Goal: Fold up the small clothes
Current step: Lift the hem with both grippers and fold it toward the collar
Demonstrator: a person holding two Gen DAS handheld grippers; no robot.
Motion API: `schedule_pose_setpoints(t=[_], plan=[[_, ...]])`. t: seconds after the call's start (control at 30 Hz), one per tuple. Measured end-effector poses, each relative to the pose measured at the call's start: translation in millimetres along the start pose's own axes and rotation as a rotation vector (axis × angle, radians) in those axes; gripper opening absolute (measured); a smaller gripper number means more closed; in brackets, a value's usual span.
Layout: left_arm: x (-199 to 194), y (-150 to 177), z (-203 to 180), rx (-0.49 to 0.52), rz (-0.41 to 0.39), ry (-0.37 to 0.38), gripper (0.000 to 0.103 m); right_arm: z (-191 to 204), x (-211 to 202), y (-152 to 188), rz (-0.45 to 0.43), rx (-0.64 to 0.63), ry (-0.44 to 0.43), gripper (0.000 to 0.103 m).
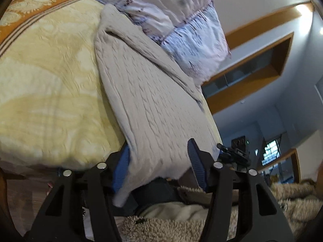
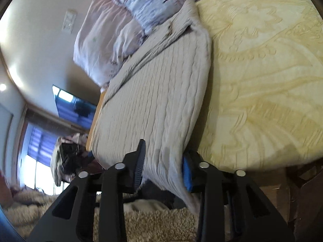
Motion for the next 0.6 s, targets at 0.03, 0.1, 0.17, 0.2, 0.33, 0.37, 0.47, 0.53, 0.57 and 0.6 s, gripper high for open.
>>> schedule_pose_setpoints(t=[0.03,0.1,0.17,0.2,0.33,0.37,0.47,0.53,0.57,0.6], plan=[[2,7,-4,0.015,0.025,0.021,0.05,3,0,4,0.011,-0.019,-0.006,0.032],[4,15,-7,0.042,0.055,0.012,0.048,9,1,10,0.033,-0.061,-0.016,0.03],[7,21,-4,0.06,0.093,-0.041,0.047,12,3,13,0.046,-0.085,-0.018,0.029],[9,24,-2,0.059,0.107,-0.052,0.046,14,3,14,0.05,-0.096,-0.019,0.029],[16,31,7,0.037,0.155,-0.077,0.035,19,5,18,0.066,-0.142,-0.008,0.024],[18,33,10,0.032,0.17,-0.088,0.029,19,7,20,0.076,-0.154,0.002,0.021],[25,36,12,0.035,0.212,-0.096,0.008,24,10,27,0.093,-0.217,0.027,0.01],[23,35,4,0.057,0.209,-0.067,0.008,35,2,22,0.044,-0.25,-0.01,0.009],[22,33,0,0.075,0.202,-0.057,0.008,39,-2,20,0.02,-0.256,-0.023,0.009],[22,30,-3,0.086,0.198,-0.052,0.008,43,-6,15,-0.006,-0.262,-0.034,0.009]])
Point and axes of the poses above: each gripper's, at about its wrist camera, not at the fingertips, and x roughly the way its jaws point, z to its left, y to its underside, the point moved 8 cm from there along x, roughly the way its jaws point, and after that the axes turned 13 degrees about y, right-handed, at the moved point
